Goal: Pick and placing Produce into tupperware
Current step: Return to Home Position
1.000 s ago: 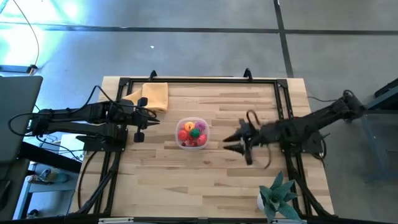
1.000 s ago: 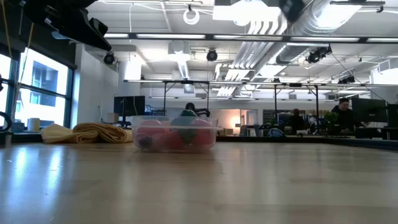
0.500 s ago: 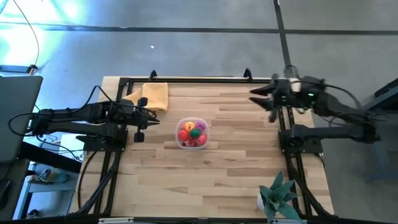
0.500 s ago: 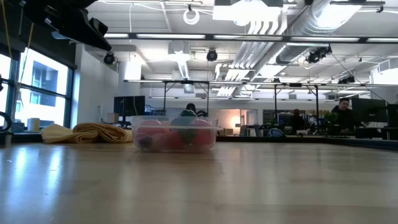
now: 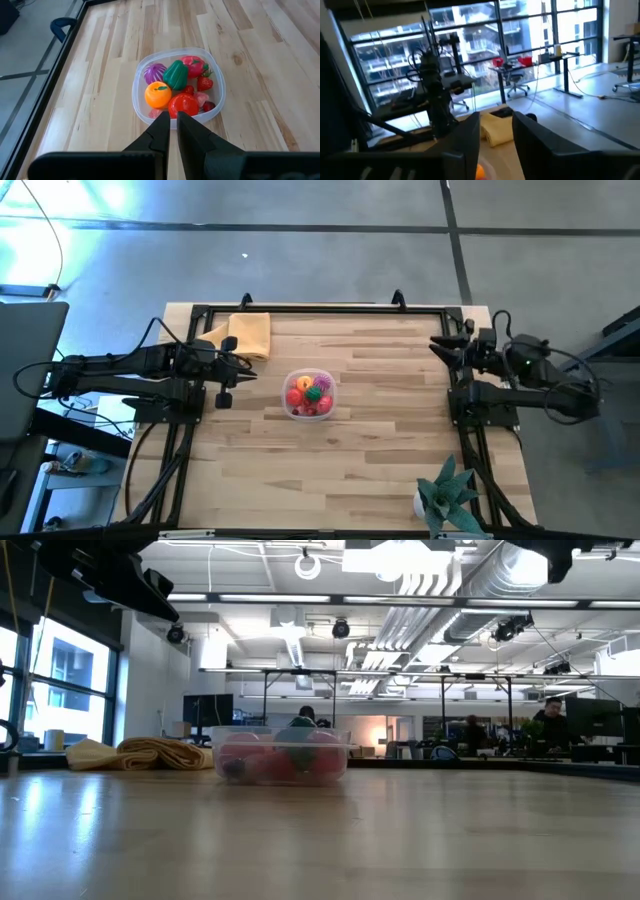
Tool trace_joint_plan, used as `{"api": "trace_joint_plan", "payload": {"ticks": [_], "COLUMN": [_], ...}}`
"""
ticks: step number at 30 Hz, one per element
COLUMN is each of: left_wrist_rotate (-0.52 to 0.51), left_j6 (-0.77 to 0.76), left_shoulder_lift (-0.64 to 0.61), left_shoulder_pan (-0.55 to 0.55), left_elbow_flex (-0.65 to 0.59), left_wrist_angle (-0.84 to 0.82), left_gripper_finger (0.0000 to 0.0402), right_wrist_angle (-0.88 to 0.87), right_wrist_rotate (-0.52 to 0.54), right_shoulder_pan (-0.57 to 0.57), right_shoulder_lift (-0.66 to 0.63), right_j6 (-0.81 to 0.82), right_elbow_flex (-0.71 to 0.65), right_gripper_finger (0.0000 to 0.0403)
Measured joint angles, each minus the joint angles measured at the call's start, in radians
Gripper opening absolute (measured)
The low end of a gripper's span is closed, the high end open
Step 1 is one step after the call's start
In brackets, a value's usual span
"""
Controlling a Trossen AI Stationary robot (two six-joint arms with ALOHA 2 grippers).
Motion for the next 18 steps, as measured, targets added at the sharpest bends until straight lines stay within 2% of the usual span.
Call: {"api": "trace_joint_plan", "payload": {"ticks": [5,9,15,18], "left_wrist_rotate": [0.000,0.000,0.000,0.000], "left_j6": [0.000,0.000,0.000,0.000], "left_shoulder_lift": [0.000,0.000,0.000,0.000], "left_shoulder_pan": [0.000,0.000,0.000,0.000], "left_elbow_flex": [0.000,0.000,0.000,0.000], "left_wrist_angle": [0.000,0.000,0.000,0.000], "left_gripper_finger": [0.0024,0.0024,0.0024,0.0024], "right_wrist_angle": [0.135,0.217,0.152,0.146], "right_wrist_rotate": [-0.047,-0.111,-0.131,-0.131], "right_shoulder_pan": [0.000,0.000,0.000,0.000], "right_shoulder_lift": [-0.099,-0.162,-0.238,-0.236], "right_j6": [-0.016,-0.044,-0.038,-0.037], "right_elbow_flex": [-0.154,-0.216,-0.221,-0.221], "right_gripper_finger": [0.0056,0.0007,0.0003,0.0003]}}
